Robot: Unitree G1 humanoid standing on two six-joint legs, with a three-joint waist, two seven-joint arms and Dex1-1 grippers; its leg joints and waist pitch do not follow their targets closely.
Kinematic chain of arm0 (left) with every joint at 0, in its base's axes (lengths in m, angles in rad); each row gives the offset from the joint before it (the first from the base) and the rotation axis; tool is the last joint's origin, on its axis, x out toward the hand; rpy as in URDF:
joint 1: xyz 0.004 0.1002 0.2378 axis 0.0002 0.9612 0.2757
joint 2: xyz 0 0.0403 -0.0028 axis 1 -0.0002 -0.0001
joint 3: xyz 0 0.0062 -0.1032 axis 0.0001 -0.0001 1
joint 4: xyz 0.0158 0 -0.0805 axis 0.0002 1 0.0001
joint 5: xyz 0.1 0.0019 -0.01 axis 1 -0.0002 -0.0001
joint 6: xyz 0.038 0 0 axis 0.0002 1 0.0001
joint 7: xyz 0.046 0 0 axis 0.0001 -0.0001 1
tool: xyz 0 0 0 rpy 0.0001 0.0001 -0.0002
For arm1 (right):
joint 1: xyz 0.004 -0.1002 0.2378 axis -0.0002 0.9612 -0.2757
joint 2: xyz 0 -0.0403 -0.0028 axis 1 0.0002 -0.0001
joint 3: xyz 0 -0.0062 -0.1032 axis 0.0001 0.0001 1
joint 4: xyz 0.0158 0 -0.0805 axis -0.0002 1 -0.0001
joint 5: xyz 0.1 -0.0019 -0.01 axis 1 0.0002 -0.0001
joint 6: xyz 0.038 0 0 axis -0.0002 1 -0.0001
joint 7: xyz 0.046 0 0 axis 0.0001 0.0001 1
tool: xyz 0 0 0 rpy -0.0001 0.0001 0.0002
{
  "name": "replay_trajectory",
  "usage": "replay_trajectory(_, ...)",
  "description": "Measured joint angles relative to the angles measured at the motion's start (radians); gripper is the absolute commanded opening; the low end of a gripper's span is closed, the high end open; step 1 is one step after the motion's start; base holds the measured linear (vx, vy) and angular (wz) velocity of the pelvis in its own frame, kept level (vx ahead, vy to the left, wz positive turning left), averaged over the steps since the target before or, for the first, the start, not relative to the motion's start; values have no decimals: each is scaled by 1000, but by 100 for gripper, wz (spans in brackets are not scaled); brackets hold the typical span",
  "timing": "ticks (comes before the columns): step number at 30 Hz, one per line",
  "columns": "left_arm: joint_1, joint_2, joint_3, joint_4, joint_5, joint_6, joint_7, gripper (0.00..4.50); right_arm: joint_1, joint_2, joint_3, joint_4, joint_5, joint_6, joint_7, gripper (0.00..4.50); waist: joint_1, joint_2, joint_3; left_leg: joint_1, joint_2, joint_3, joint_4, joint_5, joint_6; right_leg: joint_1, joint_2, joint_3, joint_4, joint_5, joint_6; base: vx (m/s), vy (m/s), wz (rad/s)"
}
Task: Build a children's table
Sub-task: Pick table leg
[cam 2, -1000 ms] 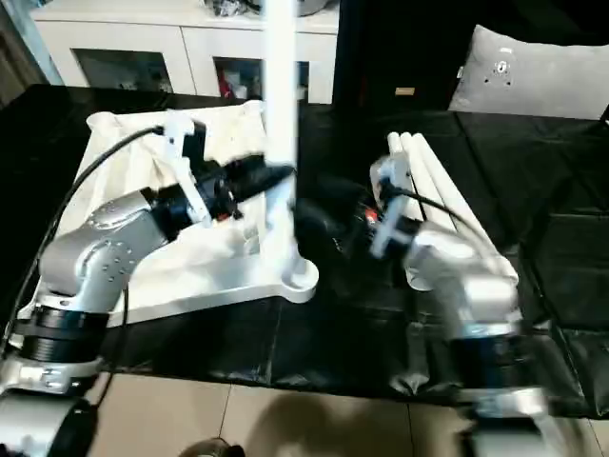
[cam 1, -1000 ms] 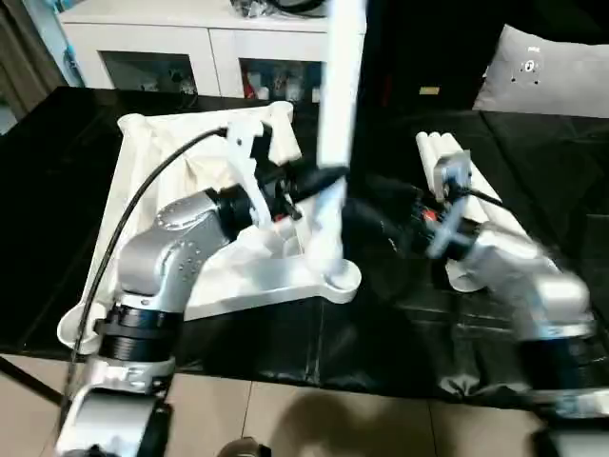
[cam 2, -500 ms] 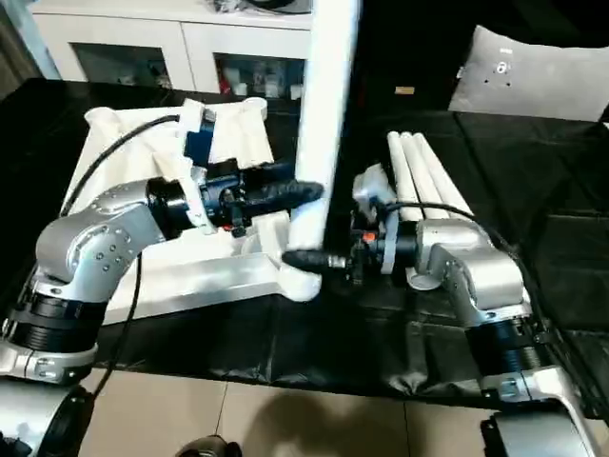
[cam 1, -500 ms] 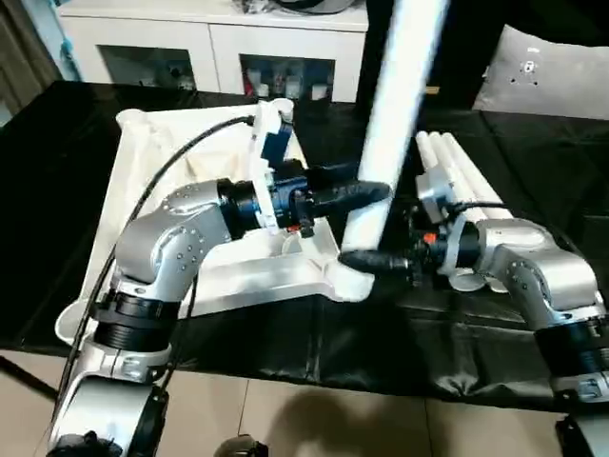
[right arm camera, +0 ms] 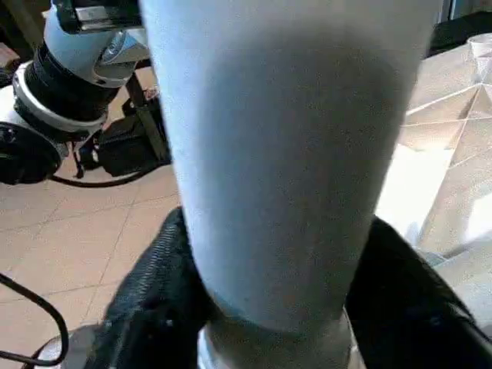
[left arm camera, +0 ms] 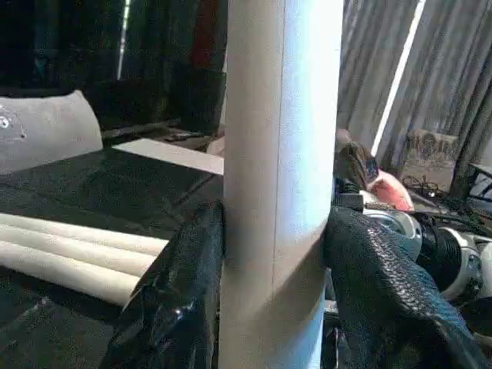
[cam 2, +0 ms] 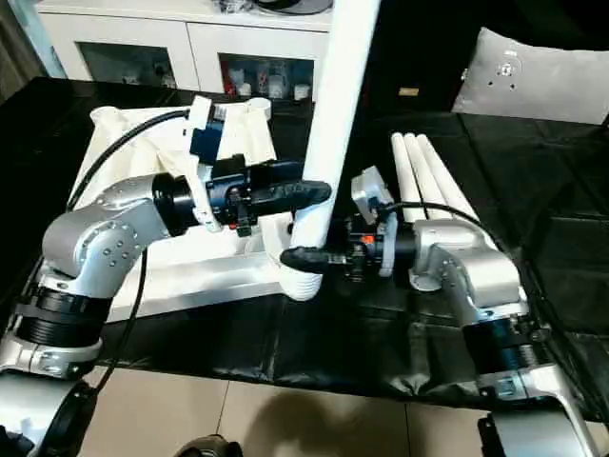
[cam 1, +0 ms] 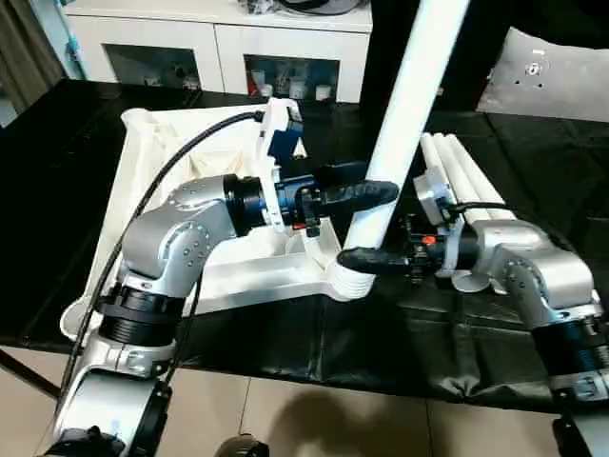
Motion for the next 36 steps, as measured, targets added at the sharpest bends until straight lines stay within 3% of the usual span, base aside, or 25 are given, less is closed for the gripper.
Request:
replay_trajectory(12, 0, -3, -1, 5, 1, 1, 1, 180, 5, 0, 0, -3, 2, 6, 0, 191, 2, 0, 0, 0, 0, 0, 1, 0, 0, 0, 0, 0, 0, 0, 0, 0, 0, 0)
replay_trajectory(14, 0, -2, -1, 3, -1, 13, 0, 250, 10, 0, 0, -7, 2, 7, -1, 191, 2, 0, 0, 0, 0, 0, 1, 0, 0, 0, 0, 0, 0, 0, 0, 0, 0, 0)
replay_trajectory(16, 1, -1, -1, 0, -5, 32, -1, 250, 17, 1, 0, -8, 2, 8, -2, 191, 2, 0, 0, 0, 0, 0, 1, 0, 0, 0, 0, 0, 0, 1, 0, 0, 0, 0)
replay_trajectory(17, 3, 0, -2, -7, -8, 41, -1, 278, 18, 4, 0, -8, 2, 9, -4, 191, 2, 0, 0, 0, 0, 0, 1, 0, 0, 0, 0, 0, 0, 1, 0, 0, 0, 0)
replay_trajectory(26, 35, -21, -2, -20, -25, 53, 3, 341, 48, 42, -2, -15, 3, 3, -43, 191, 1, 1, 0, 0, 0, 0, 1, 0, 0, 0, 0, 0, 0, 2, -2, 0, 0, 0)
replay_trajectory(29, 71, -67, 33, -39, -76, 73, 24, 350, 61, 79, -14, -43, 10, -5, -83, 191, 1, 1, 0, 0, 0, 0, 1, 0, 0, 0, 0, 0, 0, 2, -2, 0, 0, 0)
replay_trajectory(30, 80, -86, 49, -43, -96, 79, 35, 377, 63, 95, -21, -56, 13, -5, -99, 191, 1, 1, -1, 0, 0, 0, 1, 0, 0, 0, 0, 0, 0, 2, -2, 0, 0, 0)
replay_trajectory(32, 86, -108, 62, -59, -119, 81, 56, 387, 70, 120, -34, -72, 26, -6, -131, 191, 2, 1, -1, 0, 1, 0, 2, 0, 0, 1, 0, 0, 0, 2, -3, 0, 0, 0)
replay_trajectory(36, 91, -101, 19, -86, -58, 48, 87, 429, 102, 148, -41, -78, 21, -25, -184, 191, 3, 1, -1, 0, 1, 0, 2, 1, 0, 2, 0, 0, -1, 3, -3, 0, 0, 0)
